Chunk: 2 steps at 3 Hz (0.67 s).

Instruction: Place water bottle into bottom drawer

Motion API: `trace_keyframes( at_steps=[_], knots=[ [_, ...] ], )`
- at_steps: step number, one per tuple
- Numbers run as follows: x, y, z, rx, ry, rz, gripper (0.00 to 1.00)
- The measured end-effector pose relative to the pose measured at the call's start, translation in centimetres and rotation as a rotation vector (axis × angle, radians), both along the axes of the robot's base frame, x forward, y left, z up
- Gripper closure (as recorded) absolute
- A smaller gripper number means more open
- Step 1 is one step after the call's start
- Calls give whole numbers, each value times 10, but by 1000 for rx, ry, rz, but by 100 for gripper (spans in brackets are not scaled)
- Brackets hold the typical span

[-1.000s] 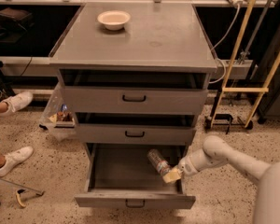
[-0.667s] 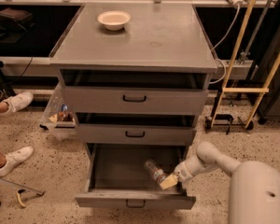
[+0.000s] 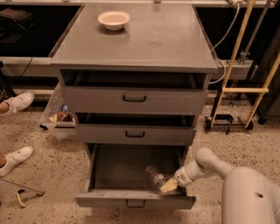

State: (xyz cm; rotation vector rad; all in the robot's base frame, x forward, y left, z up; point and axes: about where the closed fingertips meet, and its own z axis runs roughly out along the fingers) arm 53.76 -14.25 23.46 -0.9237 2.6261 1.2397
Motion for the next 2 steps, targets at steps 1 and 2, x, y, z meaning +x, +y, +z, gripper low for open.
trace_keyframes(
  at_steps=[1,2],
  knots=[
    [7,3,-14,-10,-32,-32,100],
    [26,16,-36,-39,-76,-60,100]
  ],
)
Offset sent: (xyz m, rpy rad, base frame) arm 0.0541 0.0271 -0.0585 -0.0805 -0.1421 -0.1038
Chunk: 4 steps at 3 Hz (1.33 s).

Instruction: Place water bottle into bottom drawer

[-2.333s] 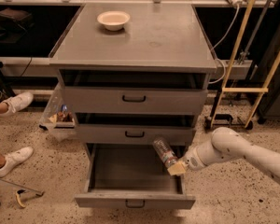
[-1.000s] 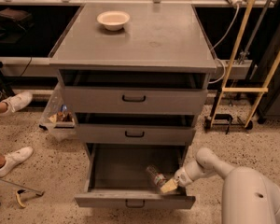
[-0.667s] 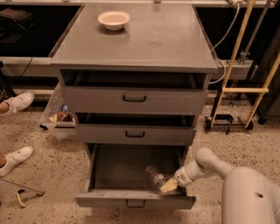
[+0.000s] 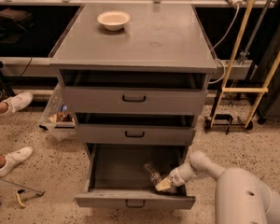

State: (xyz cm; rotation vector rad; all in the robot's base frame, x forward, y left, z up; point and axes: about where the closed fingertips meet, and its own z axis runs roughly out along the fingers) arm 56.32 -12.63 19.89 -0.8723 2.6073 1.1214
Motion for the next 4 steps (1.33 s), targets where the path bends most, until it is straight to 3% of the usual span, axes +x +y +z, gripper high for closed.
trace_keyframes(
  at_steps=[1,2,4],
  knots=[
    [1,0,-1,-2,-4,-4,100],
    [1,0,-1,-2,-4,-4,81],
    [1,0,-1,-2,-4,-4,35]
  ],
)
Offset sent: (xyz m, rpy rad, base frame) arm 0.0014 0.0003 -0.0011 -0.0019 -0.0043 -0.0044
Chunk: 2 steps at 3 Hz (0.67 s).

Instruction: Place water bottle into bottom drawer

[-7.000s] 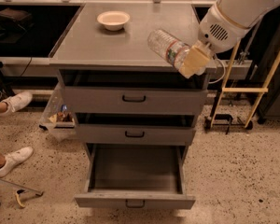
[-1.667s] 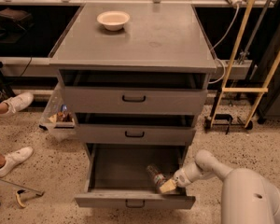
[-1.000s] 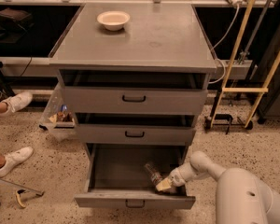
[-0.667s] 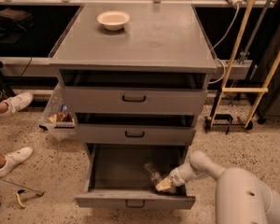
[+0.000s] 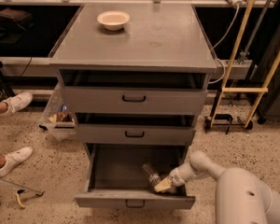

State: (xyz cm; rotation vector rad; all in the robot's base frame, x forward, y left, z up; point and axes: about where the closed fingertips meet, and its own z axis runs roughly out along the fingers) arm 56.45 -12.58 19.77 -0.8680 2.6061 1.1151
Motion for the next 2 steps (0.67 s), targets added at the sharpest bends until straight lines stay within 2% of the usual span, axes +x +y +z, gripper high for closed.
trace_keyframes(
  at_steps=[1,2],
  knots=[
    [0,0,0,0,0,0,11],
    [0,0,0,0,0,0,0]
  ],
)
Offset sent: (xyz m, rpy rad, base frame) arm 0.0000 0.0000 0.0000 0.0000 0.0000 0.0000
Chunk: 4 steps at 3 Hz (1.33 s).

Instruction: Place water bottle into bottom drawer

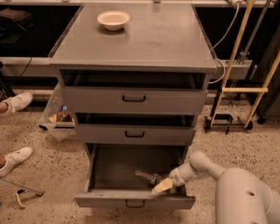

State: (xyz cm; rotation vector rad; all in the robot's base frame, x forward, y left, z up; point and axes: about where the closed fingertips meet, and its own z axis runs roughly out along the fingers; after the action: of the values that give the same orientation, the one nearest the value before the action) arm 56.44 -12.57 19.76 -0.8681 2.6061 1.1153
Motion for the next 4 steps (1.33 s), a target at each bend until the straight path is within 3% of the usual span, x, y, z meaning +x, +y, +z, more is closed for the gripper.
trace_keyframes(
  at_steps=[1,2,3,4],
  knots=[
    [0,0,0,0,0,0,0],
    [2,-3,23,-26,-37,-21,0],
    [26,-33,95,-94,-156,-162,0],
    [41,-46,181,-125,-268,-312,0]
  ],
)
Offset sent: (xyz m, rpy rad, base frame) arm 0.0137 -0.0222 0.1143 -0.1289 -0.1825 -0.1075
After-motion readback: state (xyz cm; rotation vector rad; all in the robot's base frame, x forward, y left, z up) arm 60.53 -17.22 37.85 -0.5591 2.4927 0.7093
